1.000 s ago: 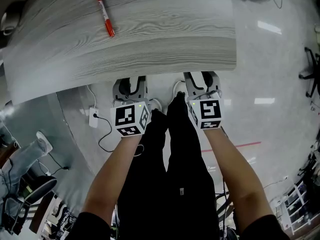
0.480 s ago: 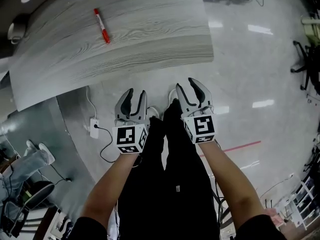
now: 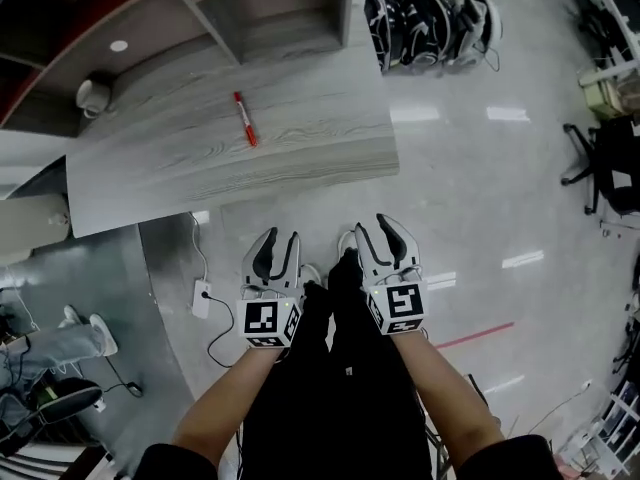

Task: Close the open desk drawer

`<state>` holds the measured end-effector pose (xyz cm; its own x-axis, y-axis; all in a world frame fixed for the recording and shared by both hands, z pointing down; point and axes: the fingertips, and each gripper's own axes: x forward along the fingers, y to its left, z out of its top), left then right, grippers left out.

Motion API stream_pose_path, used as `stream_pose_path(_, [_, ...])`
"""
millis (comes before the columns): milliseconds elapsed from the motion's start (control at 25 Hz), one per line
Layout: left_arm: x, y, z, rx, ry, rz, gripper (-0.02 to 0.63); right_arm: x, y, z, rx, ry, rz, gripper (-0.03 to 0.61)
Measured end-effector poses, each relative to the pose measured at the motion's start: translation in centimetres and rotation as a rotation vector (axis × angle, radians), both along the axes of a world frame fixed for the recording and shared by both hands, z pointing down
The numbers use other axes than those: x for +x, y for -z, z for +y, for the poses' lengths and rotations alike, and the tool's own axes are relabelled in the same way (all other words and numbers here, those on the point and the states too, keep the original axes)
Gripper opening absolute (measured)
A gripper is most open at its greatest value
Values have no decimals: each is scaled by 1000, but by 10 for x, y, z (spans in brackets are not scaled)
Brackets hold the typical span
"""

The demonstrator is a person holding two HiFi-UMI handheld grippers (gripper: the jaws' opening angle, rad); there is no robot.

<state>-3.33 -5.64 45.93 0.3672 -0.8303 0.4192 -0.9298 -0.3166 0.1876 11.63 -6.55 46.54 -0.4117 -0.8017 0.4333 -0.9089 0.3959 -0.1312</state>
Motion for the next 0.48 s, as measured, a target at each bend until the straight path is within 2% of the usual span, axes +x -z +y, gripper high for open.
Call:
stream_pose_path(160, [-4,50,14,36,4,31,158,-6,49,10,34,11,-7,164])
stream_pose_path(280, [-11,81,24,62,14,52,158,-20,84,21,62,63,-27,163])
stream_pose_path(480, [-26,133,33,152,55,54,158,-38,142,45,139,153,-57,163])
